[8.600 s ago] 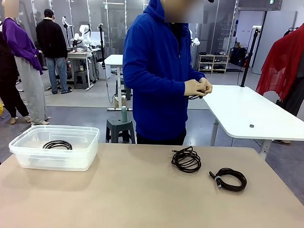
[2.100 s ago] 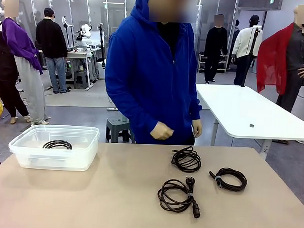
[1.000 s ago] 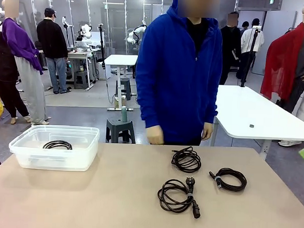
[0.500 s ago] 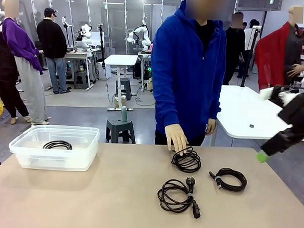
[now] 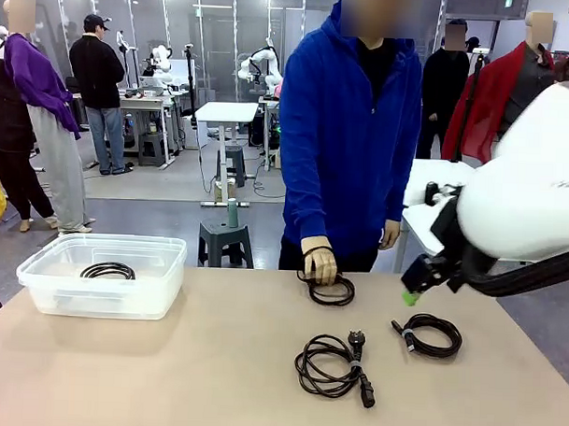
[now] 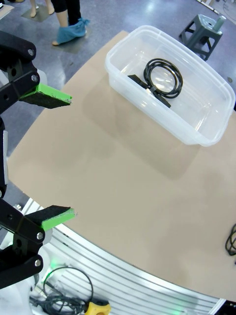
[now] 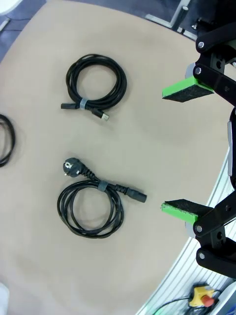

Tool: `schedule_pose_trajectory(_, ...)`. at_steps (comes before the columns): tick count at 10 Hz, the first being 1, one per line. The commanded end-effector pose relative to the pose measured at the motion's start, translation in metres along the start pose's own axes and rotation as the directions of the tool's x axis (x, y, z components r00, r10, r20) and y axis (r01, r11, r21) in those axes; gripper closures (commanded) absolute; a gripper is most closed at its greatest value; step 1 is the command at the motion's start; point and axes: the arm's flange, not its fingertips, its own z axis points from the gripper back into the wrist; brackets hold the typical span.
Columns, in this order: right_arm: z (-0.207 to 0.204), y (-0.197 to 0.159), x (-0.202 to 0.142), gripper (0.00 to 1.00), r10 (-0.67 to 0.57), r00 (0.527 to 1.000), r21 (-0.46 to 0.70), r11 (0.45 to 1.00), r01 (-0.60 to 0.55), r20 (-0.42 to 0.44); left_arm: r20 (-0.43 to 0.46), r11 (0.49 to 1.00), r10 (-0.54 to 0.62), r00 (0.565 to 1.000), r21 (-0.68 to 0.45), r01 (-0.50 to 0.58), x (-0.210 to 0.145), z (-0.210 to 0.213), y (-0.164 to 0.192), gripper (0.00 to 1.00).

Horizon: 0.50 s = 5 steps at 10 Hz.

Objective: Organize and store the cables.
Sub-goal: Place the Power Cable into the Organizing box.

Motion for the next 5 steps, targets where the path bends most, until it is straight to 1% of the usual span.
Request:
schedule_pose_trajectory(1,-0.030,0.014,0.020,0.00,-0.089,0.996,-0.087,0.992,0.088,-0.012,-0.009,1.000,0.004,1.000,0.008,-0.004,0.000,0.001,0.000,0.00)
schedule_pose_trajectory(3,-0.053,0.030,0.024,0.00,-0.140,0.989,-0.088,0.987,0.134,-0.056,-0.009,1.000,0.004,1.000,0.008,-0.004,0.000,0.001,0.000,0.00)
schedule_pose_trajectory(5,-0.078,0.042,0.026,0.00,-0.199,0.975,-0.120,0.975,0.186,-0.098,-0.009,1.000,0.004,1.000,0.008,-0.004,0.000,0.001,0.000,0.00)
